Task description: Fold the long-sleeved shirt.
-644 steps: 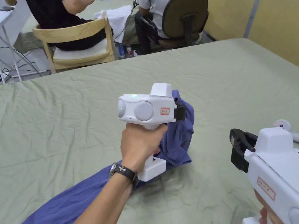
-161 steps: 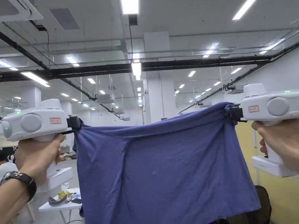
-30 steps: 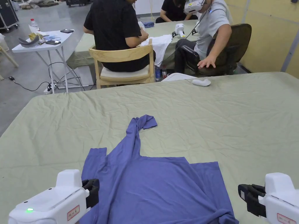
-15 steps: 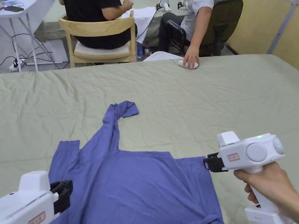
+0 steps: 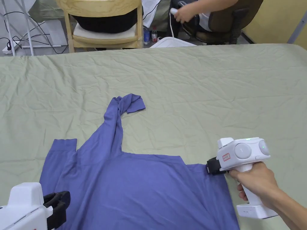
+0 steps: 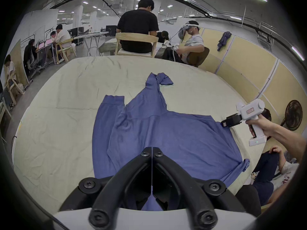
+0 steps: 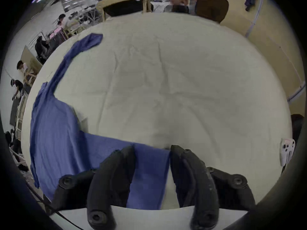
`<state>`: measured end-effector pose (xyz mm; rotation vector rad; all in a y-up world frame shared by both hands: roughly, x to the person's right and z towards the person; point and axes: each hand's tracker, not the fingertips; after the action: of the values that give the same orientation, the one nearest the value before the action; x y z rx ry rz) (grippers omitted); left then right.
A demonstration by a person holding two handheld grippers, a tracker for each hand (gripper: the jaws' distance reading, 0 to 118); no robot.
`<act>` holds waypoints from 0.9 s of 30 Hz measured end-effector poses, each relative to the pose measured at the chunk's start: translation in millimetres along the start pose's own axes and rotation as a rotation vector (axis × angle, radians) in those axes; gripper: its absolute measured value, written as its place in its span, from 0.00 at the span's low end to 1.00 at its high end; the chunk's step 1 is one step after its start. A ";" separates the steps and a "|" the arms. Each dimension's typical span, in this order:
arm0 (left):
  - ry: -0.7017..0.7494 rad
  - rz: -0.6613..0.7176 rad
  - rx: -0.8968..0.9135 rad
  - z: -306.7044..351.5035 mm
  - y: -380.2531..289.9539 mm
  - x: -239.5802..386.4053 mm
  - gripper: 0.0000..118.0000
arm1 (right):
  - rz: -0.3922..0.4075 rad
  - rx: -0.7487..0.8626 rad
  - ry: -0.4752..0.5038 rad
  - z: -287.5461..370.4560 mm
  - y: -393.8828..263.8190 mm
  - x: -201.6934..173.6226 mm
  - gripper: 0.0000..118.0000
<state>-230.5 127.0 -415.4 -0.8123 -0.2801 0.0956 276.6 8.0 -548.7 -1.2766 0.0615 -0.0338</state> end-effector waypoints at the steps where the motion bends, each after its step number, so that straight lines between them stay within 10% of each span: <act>1: -0.001 0.001 -0.006 -2.2 -1.1 -0.8 0.00 | 0.004 0.048 -0.038 0.3 -2.8 -2.3 0.38; 4: 0.000 0.006 -0.014 -4.4 -3.1 -1.8 0.00 | -0.009 0.048 -0.033 9.0 -2.6 -1.1 0.34; 7: 0.006 0.004 -0.017 -4.8 -2.5 0.1 0.00 | 0.007 0.059 -0.033 15.4 -2.8 3.0 0.05; 16: 0.022 -0.104 -0.081 -41.3 44.5 -22.1 0.00 | -0.016 0.080 -0.052 8.4 -11.9 -6.0 0.05; 17: 0.031 -0.131 -0.089 -50.2 52.7 -29.5 0.04 | -0.013 0.082 -0.053 8.9 -12.1 -5.8 0.05; 20: 0.018 -0.123 -0.111 -80.3 81.2 -48.7 0.61 | -0.015 0.088 -0.044 16.3 -16.0 -10.3 0.05; 27: -0.001 -0.119 -0.222 -164.9 98.6 -72.4 0.53 | -0.013 0.100 -0.032 20.6 -19.8 -15.3 0.05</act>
<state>-251.1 65.0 -610.1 -1.0135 -0.3434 -0.0476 262.8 22.8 -523.4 -1.1771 0.0232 -0.0270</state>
